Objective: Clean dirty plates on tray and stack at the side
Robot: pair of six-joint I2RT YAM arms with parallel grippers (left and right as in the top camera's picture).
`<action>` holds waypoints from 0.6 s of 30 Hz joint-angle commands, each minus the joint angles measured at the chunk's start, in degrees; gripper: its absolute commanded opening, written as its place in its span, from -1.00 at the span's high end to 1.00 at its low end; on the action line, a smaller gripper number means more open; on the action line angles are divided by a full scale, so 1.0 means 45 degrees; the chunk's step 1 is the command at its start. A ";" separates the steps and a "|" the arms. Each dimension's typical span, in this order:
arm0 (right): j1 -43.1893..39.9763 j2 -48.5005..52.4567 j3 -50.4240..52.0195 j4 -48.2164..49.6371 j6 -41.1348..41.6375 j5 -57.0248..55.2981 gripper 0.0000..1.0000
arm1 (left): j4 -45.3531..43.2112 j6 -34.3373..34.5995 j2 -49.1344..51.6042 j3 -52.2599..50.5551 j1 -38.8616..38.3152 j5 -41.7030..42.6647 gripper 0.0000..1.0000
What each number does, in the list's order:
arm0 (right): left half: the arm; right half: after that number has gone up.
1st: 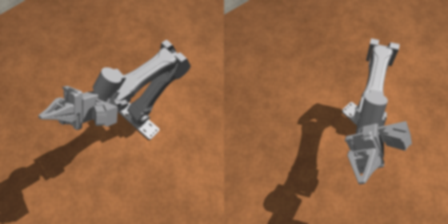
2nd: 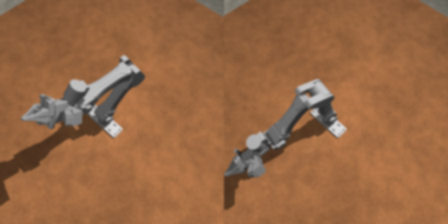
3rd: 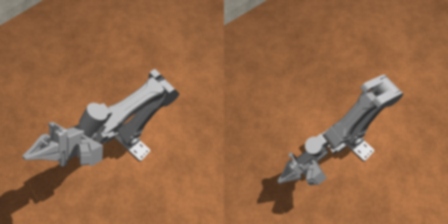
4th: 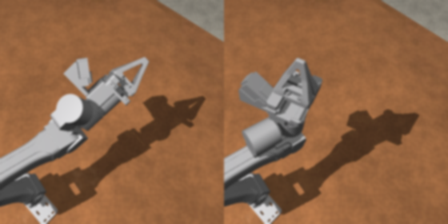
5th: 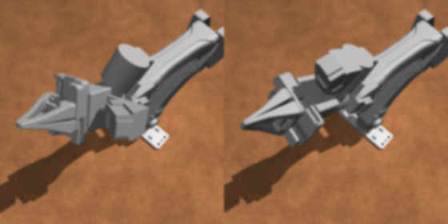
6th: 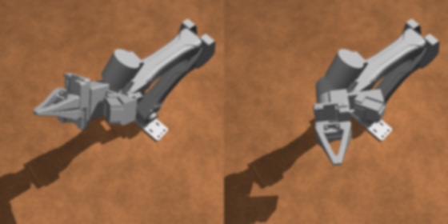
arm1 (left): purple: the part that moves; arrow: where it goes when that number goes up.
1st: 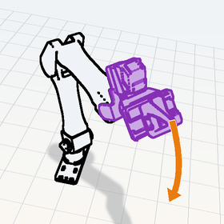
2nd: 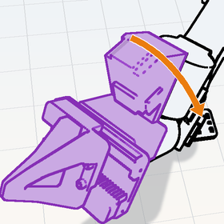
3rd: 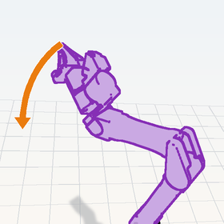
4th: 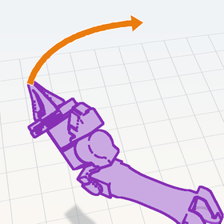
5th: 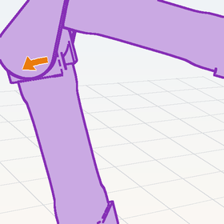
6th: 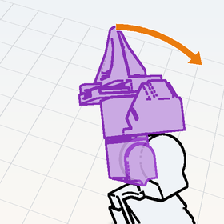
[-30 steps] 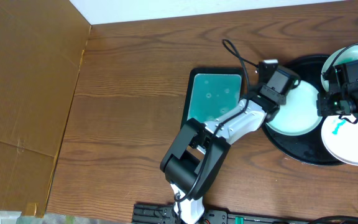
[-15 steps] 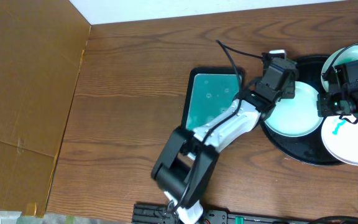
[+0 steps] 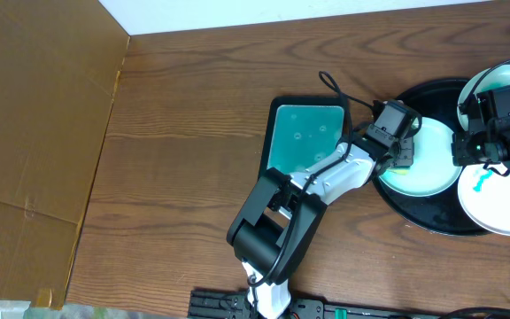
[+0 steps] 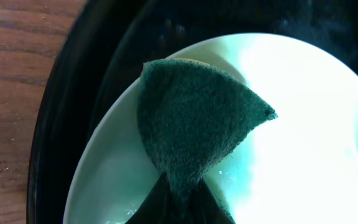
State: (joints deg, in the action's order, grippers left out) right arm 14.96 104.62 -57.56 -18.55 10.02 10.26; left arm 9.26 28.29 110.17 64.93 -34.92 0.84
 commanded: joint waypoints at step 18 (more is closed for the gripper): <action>0.0228 -0.0087 0.0039 0.0325 -0.1088 -0.0704 0.98 | 0.0636 -0.0316 -0.5455 -0.0068 0.0223 -0.4571 0.86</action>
State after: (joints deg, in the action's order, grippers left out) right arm 15.16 104.62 -57.56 -17.69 8.36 10.04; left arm 9.82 27.62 92.97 64.60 -34.44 -20.88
